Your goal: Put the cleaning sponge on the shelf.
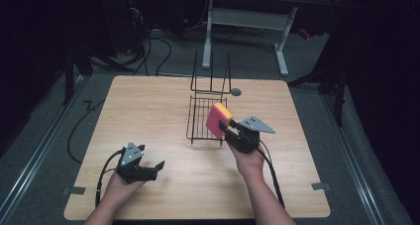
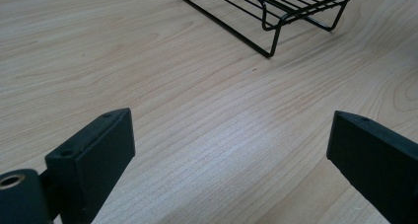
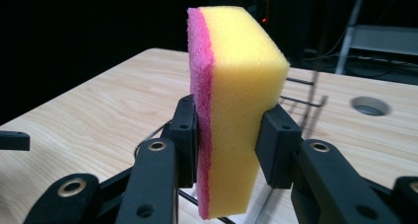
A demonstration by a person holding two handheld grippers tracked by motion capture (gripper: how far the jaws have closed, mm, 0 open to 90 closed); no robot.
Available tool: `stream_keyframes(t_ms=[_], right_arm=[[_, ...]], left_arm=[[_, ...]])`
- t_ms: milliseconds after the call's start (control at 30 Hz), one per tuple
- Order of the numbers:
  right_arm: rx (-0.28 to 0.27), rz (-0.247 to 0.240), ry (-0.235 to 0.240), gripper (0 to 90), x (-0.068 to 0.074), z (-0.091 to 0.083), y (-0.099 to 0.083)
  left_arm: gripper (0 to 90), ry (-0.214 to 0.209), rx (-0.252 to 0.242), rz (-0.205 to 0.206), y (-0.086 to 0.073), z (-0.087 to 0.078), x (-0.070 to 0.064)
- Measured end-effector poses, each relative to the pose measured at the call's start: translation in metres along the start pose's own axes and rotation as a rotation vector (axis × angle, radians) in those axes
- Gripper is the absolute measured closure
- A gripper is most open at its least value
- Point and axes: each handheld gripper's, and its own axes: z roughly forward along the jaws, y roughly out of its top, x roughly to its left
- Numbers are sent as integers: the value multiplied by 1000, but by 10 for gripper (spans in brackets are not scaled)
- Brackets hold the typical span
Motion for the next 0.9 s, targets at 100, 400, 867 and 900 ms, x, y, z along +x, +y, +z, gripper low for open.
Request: stream_keyframes(t_ms=[100,400,867,900], right_arm=[[12,5,15,648,7,16,1],[50,7,46,644,25,47,-4],[98,21,-9,547,4,61,-11],[98,21,-9,547,4,61,-11]], left_arm=[[49,-1,0,0,0,0,1],[49,-3,-1,-2,0,-2,1],[49,-4,-2,-8,-1,-2,3],[49,-4,-2,-8,-1,-2,3]])
